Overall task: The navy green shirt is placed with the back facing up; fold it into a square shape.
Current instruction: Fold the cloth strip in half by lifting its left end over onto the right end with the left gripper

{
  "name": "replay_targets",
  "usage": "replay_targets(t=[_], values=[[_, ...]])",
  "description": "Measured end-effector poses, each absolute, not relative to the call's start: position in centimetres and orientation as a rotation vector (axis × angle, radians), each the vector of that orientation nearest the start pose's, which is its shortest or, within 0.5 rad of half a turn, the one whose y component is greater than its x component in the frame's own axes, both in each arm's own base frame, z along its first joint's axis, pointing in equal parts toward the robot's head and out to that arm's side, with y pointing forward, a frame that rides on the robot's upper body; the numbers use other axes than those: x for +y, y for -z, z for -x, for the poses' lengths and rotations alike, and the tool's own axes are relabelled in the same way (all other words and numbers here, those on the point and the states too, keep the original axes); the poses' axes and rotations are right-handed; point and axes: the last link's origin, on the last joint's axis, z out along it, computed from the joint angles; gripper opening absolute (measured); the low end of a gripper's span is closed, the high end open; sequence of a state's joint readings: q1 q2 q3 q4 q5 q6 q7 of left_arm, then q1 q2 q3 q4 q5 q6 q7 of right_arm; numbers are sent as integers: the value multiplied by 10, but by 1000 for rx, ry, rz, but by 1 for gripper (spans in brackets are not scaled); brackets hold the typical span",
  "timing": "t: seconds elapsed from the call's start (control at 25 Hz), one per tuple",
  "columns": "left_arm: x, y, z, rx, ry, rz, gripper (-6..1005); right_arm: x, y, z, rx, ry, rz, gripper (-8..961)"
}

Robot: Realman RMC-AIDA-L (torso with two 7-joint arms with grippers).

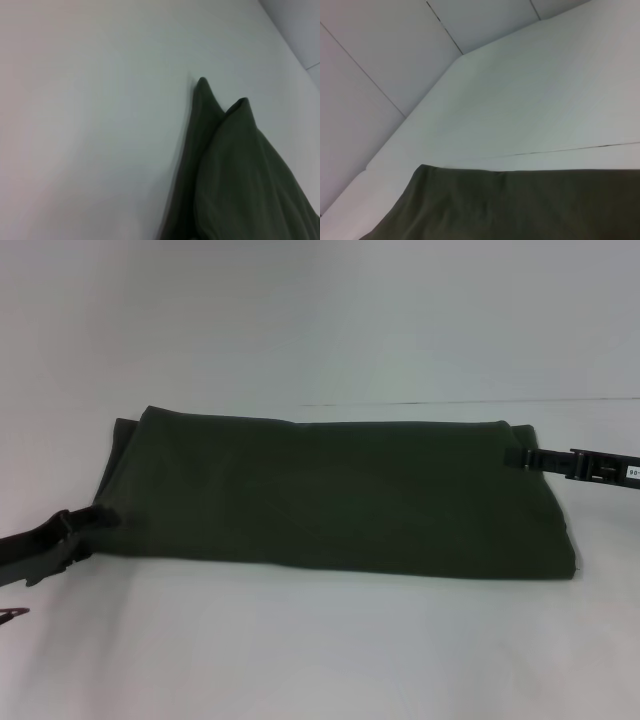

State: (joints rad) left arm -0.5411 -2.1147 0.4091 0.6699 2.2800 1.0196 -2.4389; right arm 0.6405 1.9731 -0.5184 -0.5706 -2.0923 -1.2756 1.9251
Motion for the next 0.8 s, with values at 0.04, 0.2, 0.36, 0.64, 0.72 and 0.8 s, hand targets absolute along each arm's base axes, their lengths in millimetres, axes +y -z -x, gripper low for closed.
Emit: replay_targets(t=[0.04,0.2,0.36,0.64,0.72,0.8], values=[[365,-25,351,-1902,694,1552,725,394,-51,-290,1320,-687,2227,735],[369,-28,349,-1882,698,1551,725,395,-50,-291,1320,-684,2219,735],[370,-28,348,-1881,696,1560,724,395,-50,-291,1321,-684,2217,735],[361,-26,348,-1926,709,1580,723,395,-50,-291,1322,-683,2214,735],[359,-26,349,-1943,714,1574,724,395,-50,-291,1323,-683,2214,735],[358,-25,349,-1959,720,1560,725,395,-51,-292,1324,-683,2212,734]])
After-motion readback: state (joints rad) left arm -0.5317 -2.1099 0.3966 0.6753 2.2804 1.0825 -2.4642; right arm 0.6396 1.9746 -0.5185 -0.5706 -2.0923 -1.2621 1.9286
